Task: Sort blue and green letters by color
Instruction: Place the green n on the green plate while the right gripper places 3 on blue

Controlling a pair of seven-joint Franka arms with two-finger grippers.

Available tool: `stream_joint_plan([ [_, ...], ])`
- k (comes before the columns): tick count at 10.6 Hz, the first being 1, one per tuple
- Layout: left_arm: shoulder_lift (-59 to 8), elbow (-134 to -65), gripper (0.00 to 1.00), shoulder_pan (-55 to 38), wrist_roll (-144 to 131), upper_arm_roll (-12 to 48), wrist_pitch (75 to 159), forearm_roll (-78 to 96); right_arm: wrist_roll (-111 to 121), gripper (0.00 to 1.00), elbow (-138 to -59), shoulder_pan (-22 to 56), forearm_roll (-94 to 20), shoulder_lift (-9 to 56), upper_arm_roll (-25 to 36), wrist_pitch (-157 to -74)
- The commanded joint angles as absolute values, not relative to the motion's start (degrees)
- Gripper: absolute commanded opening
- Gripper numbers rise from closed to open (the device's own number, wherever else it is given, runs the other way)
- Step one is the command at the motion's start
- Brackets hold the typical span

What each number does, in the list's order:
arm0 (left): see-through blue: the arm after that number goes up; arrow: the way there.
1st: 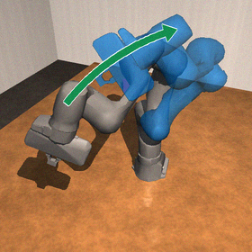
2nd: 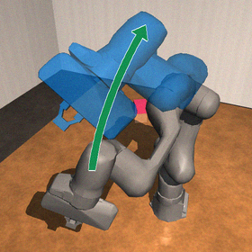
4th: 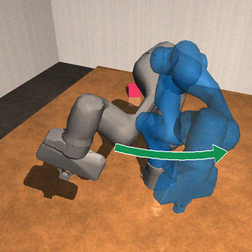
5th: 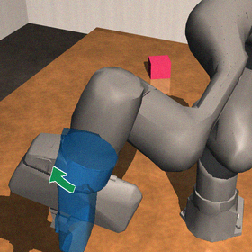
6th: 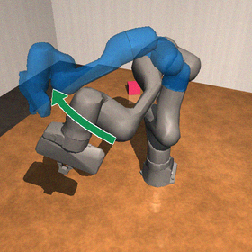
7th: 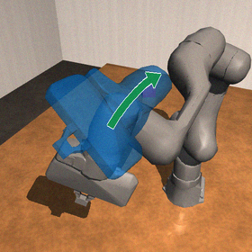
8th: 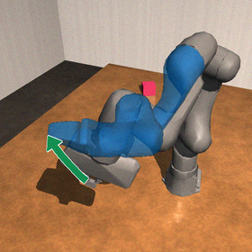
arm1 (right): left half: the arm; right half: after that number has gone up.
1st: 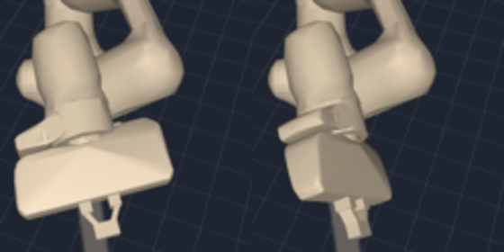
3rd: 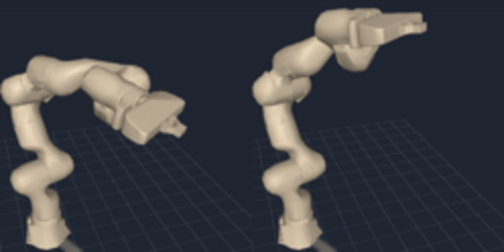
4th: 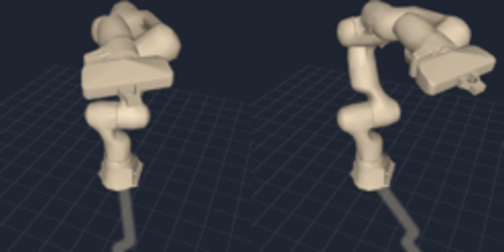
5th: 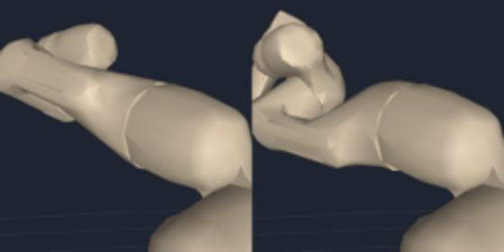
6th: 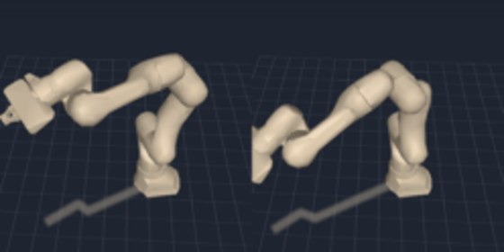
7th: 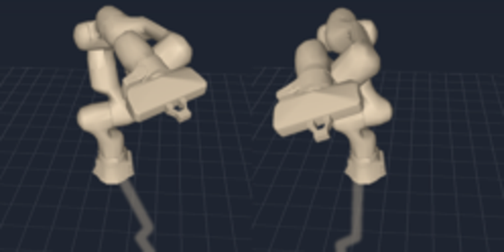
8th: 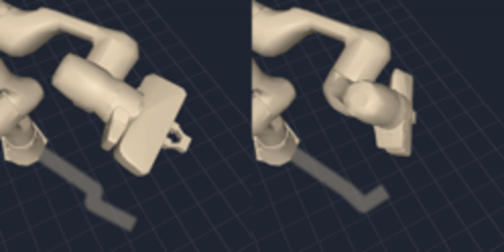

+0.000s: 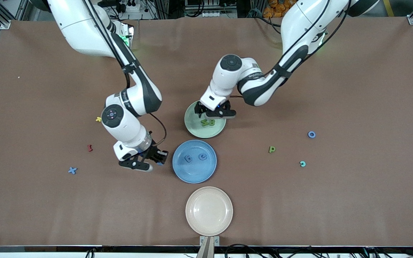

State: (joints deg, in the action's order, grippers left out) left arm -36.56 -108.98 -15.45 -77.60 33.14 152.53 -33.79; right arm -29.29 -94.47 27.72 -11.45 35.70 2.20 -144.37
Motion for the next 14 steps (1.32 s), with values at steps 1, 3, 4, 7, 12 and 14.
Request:
stream_joint_plan([
  [1, -34.5, -109.0, 1.0, -8.3, -68.7, 31.6, 151.4, -35.2, -28.8, 0.07, -88.7, 31.2, -13.4, 39.5, 1.9, -145.9],
  [3, -35.7, -108.6, 1.0, -2.7, -59.0, 31.6, 151.4, -35.1, -29.1, 0.08, -88.6, 33.0, -13.4, 41.7, -0.3, -150.1],
  [4, -35.9, -108.4, 1.0, 0.0, -55.1, 31.6, 151.4, -35.2, -29.2, 0.12, -88.6, 34.2, -13.4, 42.8, -0.4, -150.2],
  [7, -36.7, -107.2, 1.0, 3.4, -45.6, 31.6, 151.4, -34.1, -29.4, 0.74, -89.3, 34.3, -14.2, 43.1, -1.1, -153.4],
  [12, -38.8, -107.3, 1.0, 8.6, -31.7, 31.6, 150.5, -34.1, -24.1, 1.0, -92.6, 32.3, -13.5, 40.7, -0.9, -153.3],
  [14, -39.3, -107.2, 1.0, 8.0, -31.4, 31.6, 147.8, -34.5, -23.8, 1.0, -96.0, 29.2, -13.4, 38.3, -0.8, -152.8],
])
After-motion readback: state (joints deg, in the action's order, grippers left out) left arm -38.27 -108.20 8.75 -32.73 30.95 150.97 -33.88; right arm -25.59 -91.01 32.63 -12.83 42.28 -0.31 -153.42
